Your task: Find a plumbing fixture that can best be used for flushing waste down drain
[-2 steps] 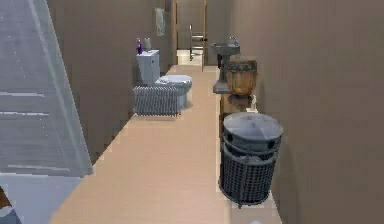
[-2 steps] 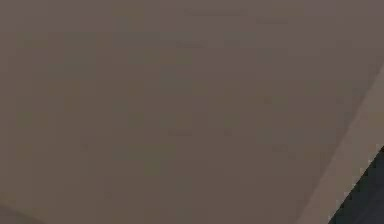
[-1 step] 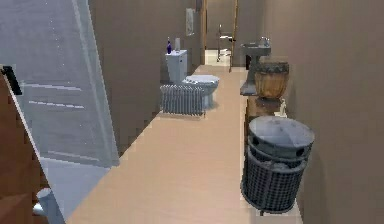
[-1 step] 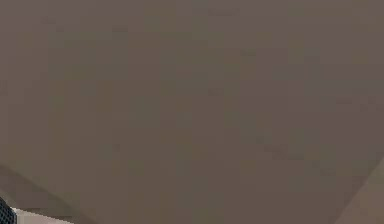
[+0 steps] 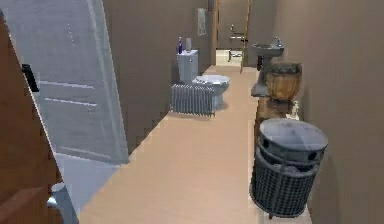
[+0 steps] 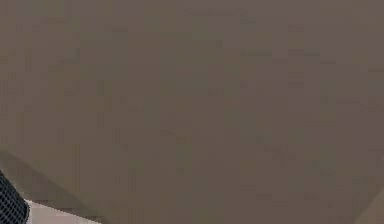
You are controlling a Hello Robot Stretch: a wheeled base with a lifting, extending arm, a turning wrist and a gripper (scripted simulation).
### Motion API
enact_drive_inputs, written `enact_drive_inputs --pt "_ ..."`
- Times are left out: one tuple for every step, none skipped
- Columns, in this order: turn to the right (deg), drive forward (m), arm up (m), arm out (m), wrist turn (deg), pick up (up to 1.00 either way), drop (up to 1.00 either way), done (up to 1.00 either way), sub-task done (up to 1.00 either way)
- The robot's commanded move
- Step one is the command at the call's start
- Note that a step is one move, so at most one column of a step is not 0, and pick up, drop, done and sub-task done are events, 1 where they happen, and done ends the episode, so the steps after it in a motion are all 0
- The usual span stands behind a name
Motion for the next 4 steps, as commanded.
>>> enact_drive_inputs --pt "0.0 0.2 0.0 0.0 0.0 0.0 0.0 0.0 0.0" --pt "0.0 1.0 0.0 0.0 0.0 0.0 0.0 0.0 0.0" --pt "-9.0 0.0 0.0 0.0 0.0 0.0 0.0 0.0 0.0" --pt "0.0 0.1 0.0 0.0 0.0 0.0 0.0 0.0 0.0"
